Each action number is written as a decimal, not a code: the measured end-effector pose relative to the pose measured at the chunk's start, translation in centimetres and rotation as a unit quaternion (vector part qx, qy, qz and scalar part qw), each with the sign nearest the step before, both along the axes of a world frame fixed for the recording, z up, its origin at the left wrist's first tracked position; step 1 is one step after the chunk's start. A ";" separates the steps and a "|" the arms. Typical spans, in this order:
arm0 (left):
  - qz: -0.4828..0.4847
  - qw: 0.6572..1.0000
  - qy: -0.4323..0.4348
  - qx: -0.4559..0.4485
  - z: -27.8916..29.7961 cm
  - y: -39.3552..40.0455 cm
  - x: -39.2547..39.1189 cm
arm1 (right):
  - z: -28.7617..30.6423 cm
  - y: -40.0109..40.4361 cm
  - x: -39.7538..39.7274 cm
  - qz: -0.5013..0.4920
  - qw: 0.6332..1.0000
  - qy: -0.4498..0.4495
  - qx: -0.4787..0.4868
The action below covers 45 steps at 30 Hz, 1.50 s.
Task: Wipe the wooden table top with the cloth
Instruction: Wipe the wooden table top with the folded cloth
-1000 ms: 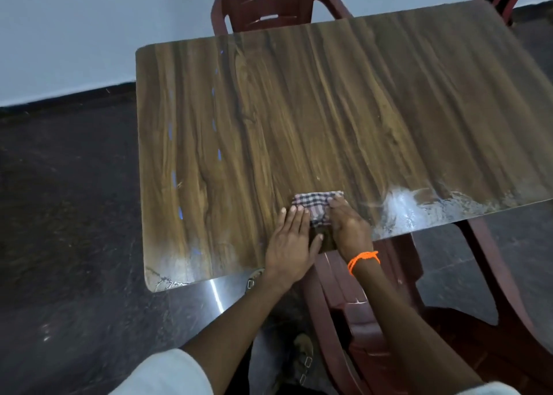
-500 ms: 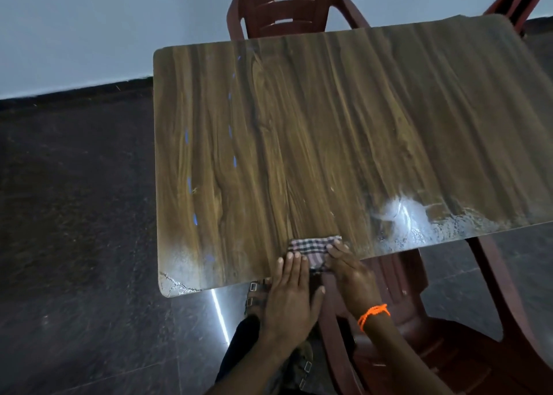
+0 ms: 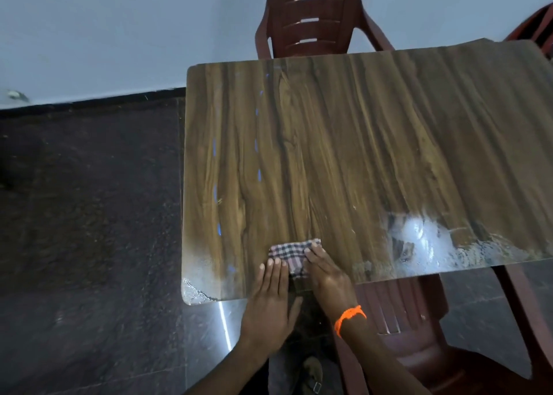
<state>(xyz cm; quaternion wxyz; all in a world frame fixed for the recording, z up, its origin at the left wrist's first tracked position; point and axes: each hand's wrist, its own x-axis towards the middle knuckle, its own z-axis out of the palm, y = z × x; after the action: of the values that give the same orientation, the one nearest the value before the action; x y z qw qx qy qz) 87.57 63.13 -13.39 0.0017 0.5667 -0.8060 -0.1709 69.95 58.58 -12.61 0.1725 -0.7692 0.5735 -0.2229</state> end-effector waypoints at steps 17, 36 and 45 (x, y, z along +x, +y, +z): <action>0.013 1.000 -0.012 -0.005 1.8 -12.5 0.3 | 0.3 -9.7 2.8 -0.101 0.993 0.013 0.060; -0.064 0.998 -0.017 -0.004 2.8 -16.8 -0.1 | 1.3 -12.3 0.4 -0.152 0.986 0.001 0.067; -0.004 1.000 0.012 -0.011 1.6 -15.5 6.0 | 1.5 -13.4 6.4 -0.056 0.997 0.008 0.055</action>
<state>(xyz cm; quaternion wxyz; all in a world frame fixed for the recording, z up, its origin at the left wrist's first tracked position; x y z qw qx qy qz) 93.58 47.61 -11.81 0.0167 0.5617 -0.8098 -0.1686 76.37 45.18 -11.14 0.1976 -0.7270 0.6282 -0.1942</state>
